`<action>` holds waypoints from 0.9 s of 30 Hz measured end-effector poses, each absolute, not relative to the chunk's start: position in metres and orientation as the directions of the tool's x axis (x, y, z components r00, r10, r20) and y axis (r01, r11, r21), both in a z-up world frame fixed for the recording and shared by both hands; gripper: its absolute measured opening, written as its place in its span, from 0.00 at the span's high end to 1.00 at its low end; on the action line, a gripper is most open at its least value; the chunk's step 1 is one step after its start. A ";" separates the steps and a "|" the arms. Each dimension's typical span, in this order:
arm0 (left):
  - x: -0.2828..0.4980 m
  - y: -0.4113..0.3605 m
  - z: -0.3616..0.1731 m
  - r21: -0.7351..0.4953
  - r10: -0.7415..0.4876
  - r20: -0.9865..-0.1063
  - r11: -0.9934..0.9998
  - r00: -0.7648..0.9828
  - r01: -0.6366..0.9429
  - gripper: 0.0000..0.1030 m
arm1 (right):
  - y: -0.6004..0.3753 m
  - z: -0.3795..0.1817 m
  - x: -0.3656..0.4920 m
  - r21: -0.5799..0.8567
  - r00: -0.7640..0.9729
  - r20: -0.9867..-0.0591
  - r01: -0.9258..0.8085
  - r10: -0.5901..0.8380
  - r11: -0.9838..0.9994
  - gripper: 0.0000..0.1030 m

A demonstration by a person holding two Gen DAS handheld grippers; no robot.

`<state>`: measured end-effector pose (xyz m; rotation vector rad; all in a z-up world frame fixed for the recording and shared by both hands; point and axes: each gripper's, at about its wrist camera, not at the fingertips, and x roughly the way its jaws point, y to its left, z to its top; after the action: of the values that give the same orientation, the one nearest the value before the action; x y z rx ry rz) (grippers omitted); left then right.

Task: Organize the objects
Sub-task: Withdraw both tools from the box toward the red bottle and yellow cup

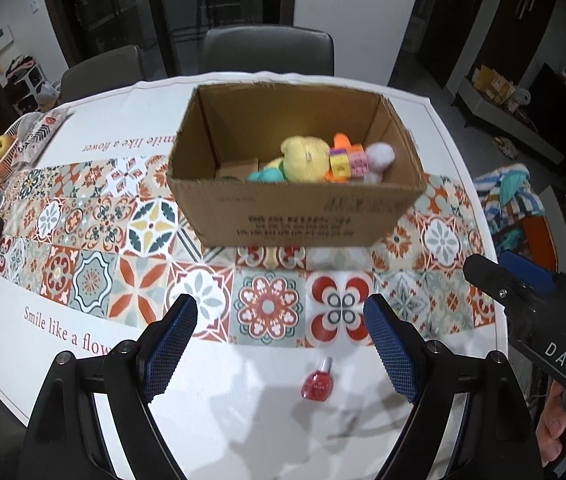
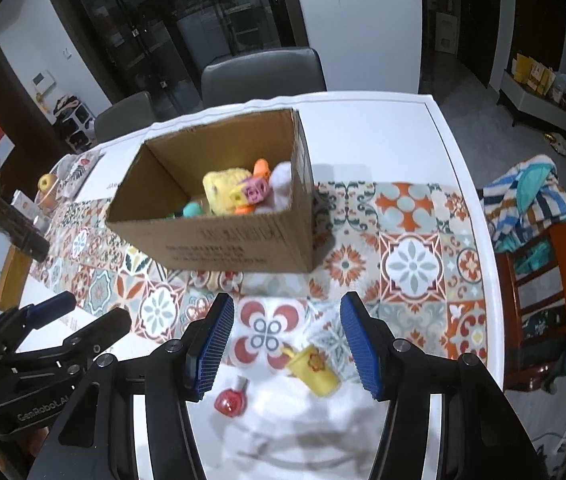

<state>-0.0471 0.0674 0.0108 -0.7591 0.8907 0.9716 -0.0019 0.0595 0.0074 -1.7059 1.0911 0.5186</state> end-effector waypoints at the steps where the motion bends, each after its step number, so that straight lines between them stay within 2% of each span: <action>1: -0.047 0.065 0.008 -0.142 0.354 -0.891 0.381 0.286 -0.914 0.17 | 0.057 0.008 -0.001 -0.516 0.501 -0.755 -0.852 -0.422 -0.088 0.46; 16: -0.040 0.041 -0.038 -0.117 0.231 -0.938 0.494 0.260 -0.862 0.18 | 0.017 0.009 0.015 -0.552 0.527 -0.725 -0.830 -0.444 -0.084 0.46; 27: -0.036 0.026 -0.072 -0.117 0.145 -0.963 0.534 0.227 -0.837 0.23 | -0.013 0.001 0.028 -0.572 0.536 -0.706 -0.817 -0.462 -0.074 0.46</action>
<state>-0.0360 0.0257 -0.0718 -0.7452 1.1458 0.7706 0.0277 -0.0134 0.0013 -1.7133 1.0815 0.4175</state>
